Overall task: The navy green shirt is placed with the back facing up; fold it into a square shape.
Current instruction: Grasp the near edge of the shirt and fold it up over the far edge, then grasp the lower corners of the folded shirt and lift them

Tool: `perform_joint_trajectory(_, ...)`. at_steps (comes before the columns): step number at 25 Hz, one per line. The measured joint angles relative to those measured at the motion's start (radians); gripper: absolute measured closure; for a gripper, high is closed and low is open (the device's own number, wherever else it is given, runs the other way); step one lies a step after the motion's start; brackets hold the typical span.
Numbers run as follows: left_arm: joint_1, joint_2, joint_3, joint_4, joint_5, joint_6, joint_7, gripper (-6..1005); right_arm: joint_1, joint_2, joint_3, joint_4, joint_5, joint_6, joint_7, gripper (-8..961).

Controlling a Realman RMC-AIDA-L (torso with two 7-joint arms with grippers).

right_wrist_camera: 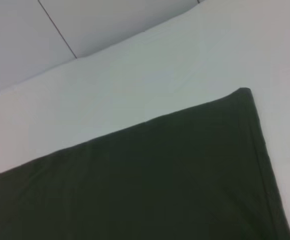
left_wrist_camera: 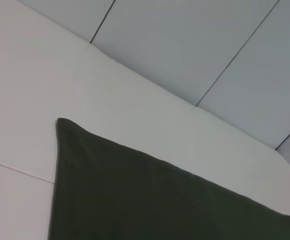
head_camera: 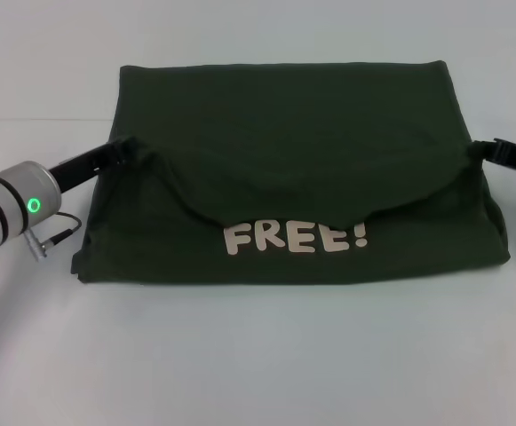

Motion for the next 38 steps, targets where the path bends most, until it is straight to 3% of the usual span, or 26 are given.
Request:
perform_joint_trajectory(4, -0.001, 0.001, 0.001, -0.023, -0.018, -0.025, 0.039, 933, 0.001, 0.003, -0.017, 0.013, 0.000, 0.031, 0.003, 880)
perform_joint_trajectory(5, 0.001, 0.002, 0.000, -0.025, -0.018, -0.027, 0.039, 871, -0.001, 0.003, -0.016, 0.014, 0.000, 0.032, 0.004, 878)
perform_joint_trajectory(8, 0.010, 0.003, -0.004, -0.028, -0.025, -0.037, 0.032, 700, -0.011, 0.002, -0.010, 0.015, 0.013, 0.018, 0.005, 646)
perform_joint_trajectory(16, 0.038, 0.008, -0.002, -0.021, -0.028, -0.041, 0.020, 339, -0.067, -0.004, -0.013, 0.006, 0.107, -0.064, -0.001, 311)
perform_joint_trajectory(20, 0.080, 0.035, 0.029, 0.020, 0.002, 0.050, -0.124, 187, -0.100, -0.017, -0.009, 0.003, 0.114, -0.155, -0.001, 151)
perform_joint_trajectory(22, 0.109, 0.069, 0.044, 0.057, 0.086, 0.191, -0.270, 114, -0.119, -0.030, -0.010, 0.002, 0.116, -0.220, -0.001, 85)
perform_joint_trajectory(24, 0.127, 0.085, 0.042, 0.104, 0.167, 0.290, -0.352, 77, -0.135, -0.040, -0.012, 0.002, 0.116, -0.277, -0.001, 19)
perform_joint_trajectory(27, 0.166, 0.090, 0.038, 0.194, 0.265, 0.398, -0.437, 73, -0.159, -0.048, -0.016, 0.002, 0.116, -0.338, -0.003, 20)
perform_joint_trajectory(38, 0.166, 0.083, 0.050, 0.187, 0.297, 0.372, -0.404, 71, -0.184, -0.046, -0.019, 0.002, 0.113, -0.357, -0.024, 23)
